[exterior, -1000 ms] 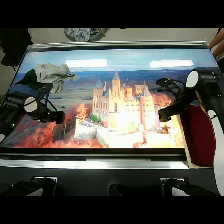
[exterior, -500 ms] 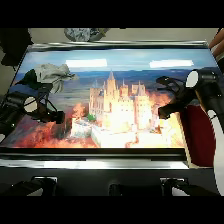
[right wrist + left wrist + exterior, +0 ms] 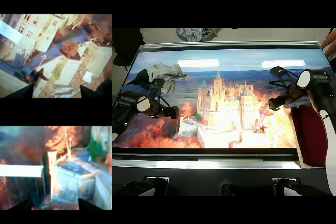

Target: Fold the shirts.

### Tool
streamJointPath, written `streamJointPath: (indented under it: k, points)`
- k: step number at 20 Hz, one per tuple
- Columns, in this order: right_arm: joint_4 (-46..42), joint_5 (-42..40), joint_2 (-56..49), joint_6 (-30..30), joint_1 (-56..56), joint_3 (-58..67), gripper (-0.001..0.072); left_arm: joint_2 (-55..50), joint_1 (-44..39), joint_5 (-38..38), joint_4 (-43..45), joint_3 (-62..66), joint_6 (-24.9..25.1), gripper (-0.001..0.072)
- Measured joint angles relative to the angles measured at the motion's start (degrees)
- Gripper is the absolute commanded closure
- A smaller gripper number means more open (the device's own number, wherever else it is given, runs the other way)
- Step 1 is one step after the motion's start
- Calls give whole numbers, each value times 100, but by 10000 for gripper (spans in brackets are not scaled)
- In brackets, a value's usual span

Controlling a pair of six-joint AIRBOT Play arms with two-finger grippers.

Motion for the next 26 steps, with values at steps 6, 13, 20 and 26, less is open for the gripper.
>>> streamJointPath:
  k: [6, 13, 20, 26]
  points:
    - [0, -573, 0, 2, 0, 0, 24, -1526, 1344, 529, -804, 2299, -398, -13]
    - [240, -916, 0, 68, 0, 0, 24, -3818, 3018, 782, -2887, 4586, -1692, -13]
    - [782, -802, 0, 90, 0, 0, 24, -4964, 2988, 1897, -3676, 4850, -1392, -13]
    - [1091, -494, 0, 269, 0, 0, 24, -5434, 2916, 2363, -3810, 4874, -1029, 672]
